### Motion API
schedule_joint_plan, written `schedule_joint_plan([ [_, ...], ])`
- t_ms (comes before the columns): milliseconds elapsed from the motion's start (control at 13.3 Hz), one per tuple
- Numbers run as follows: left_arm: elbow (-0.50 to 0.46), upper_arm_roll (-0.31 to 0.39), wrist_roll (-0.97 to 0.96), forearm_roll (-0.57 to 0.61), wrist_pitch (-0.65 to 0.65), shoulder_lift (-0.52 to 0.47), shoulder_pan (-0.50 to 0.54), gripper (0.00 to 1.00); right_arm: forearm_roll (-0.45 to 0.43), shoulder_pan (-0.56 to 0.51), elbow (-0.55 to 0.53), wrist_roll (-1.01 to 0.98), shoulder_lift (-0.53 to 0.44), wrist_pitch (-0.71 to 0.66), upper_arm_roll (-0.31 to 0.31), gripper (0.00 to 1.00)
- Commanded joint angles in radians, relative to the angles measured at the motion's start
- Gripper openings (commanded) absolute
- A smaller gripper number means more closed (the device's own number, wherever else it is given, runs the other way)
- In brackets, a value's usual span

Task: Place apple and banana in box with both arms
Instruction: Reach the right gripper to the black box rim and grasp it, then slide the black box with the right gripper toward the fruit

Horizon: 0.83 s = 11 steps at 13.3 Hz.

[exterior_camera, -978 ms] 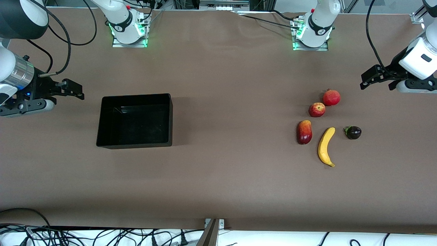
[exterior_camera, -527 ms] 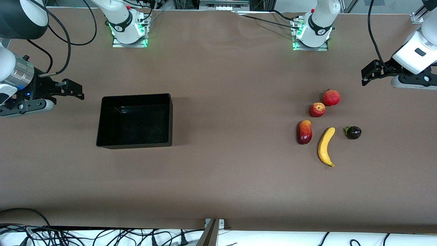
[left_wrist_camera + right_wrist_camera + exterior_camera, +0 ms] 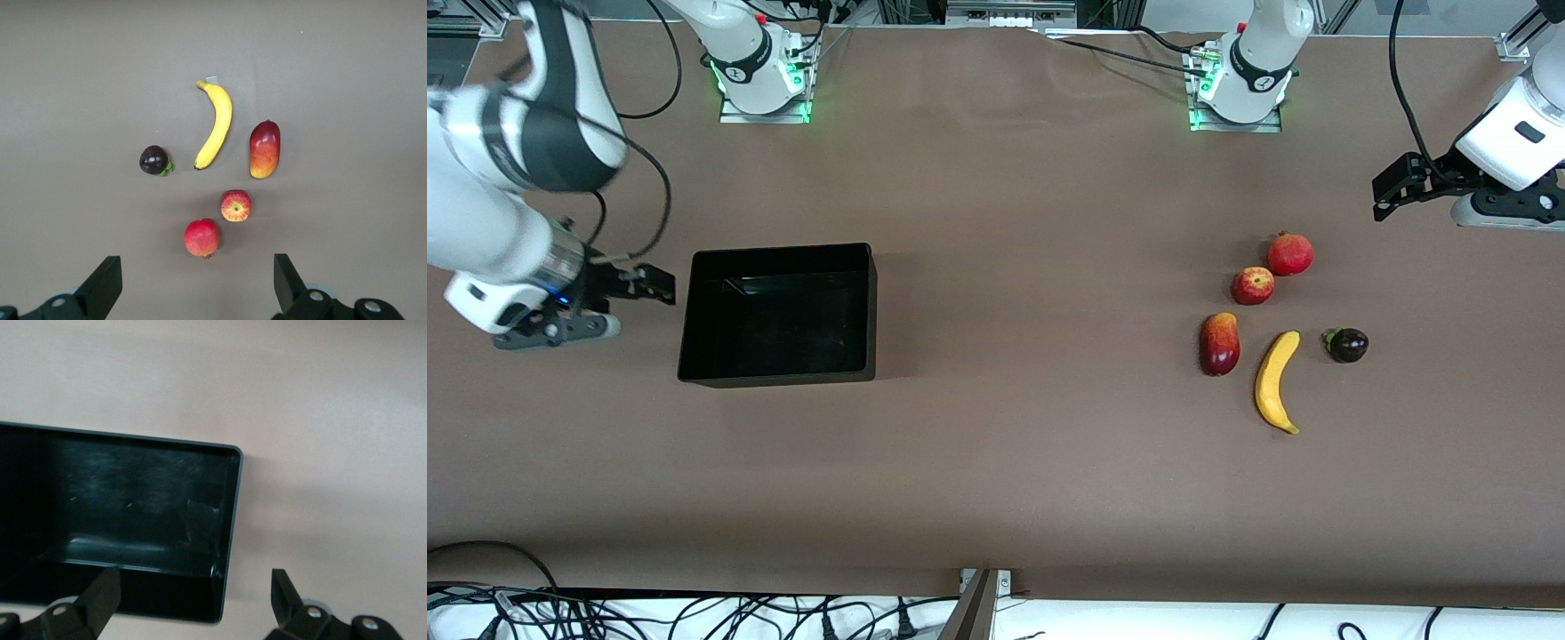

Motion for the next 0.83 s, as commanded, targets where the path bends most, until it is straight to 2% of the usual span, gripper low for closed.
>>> schedule_joint_plan([
  [0, 0.041, -0.005, 0.001, 0.014, -0.025, 0.023, 0.001, 1.00, -0.015, -0.003, -0.143, 0.021, 0.012, 0.154, -0.027, 1.00],
  [301, 0.045, -0.007, -0.002, 0.012, -0.025, 0.023, -0.006, 1.00, -0.007, -0.011, -0.328, 0.027, 0.041, 0.392, -0.055, 1.00],
  [452, 0.045, -0.007, -0.002, 0.012, -0.025, 0.023, -0.006, 1.00, -0.004, -0.017, -0.402, 0.027, 0.041, 0.470, -0.056, 0.93],
  [527, 0.043, -0.008, -0.002, 0.012, -0.025, 0.023, -0.006, 1.00, 0.002, -0.017, -0.416, 0.028, 0.041, 0.474, -0.056, 0.86],
  [602, 0.045, -0.007, -0.002, 0.012, -0.025, 0.023, -0.006, 1.00, 0.002, -0.017, -0.425, 0.028, 0.041, 0.472, -0.065, 0.72],
  [677, 0.045, -0.007, -0.002, 0.012, -0.025, 0.023, -0.006, 1.00, 0.004, -0.019, -0.439, 0.028, 0.041, 0.474, -0.067, 0.55],
  [753, 0.045, -0.007, -0.002, 0.012, -0.025, 0.023, -0.006, 1.00, 0.004, -0.019, -0.445, 0.028, 0.041, 0.472, -0.067, 0.33],
])
